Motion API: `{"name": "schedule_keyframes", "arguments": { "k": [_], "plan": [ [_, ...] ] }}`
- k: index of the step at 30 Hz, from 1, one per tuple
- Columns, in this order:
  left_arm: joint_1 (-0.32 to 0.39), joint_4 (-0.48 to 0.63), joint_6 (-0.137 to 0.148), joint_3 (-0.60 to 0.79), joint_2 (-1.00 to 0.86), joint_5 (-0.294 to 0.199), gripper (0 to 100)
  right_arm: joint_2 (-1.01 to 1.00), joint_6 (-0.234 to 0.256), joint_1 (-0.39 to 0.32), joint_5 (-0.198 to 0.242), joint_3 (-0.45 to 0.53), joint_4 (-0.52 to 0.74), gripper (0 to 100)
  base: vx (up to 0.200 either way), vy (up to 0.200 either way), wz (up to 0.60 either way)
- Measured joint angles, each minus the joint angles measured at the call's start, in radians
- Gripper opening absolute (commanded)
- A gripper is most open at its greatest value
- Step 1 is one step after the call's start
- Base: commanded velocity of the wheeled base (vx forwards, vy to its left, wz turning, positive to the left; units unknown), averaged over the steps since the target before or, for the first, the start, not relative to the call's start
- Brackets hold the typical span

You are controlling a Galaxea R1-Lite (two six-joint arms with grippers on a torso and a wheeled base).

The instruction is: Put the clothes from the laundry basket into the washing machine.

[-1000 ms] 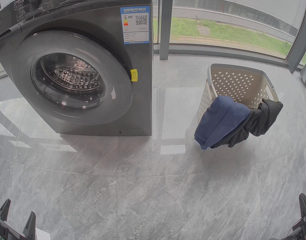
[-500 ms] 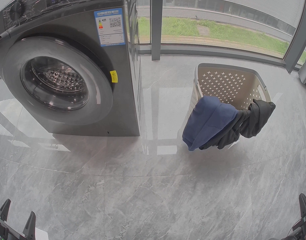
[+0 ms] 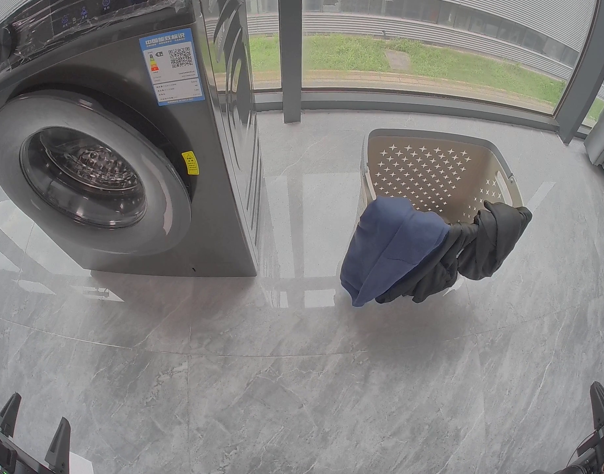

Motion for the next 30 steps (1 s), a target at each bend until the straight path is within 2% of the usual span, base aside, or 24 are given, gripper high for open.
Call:
{"name": "schedule_keyframes", "arguments": {
  "k": [3,9,30],
  "plan": [
    [0.000,0.000,0.000,0.000,0.000,0.000,100,0.000,0.000,0.000,0.000,0.000,0.000,0,0.200,0.000,0.00],
    [0.000,-0.001,0.000,0.000,0.000,0.000,100,0.000,0.000,0.000,0.000,0.000,0.000,0,0.000,0.000,0.00],
    [0.000,0.000,0.000,0.000,0.000,0.000,100,-0.001,0.000,0.000,0.000,0.000,-0.001,0,0.000,-0.200,0.00]
  ]
}}
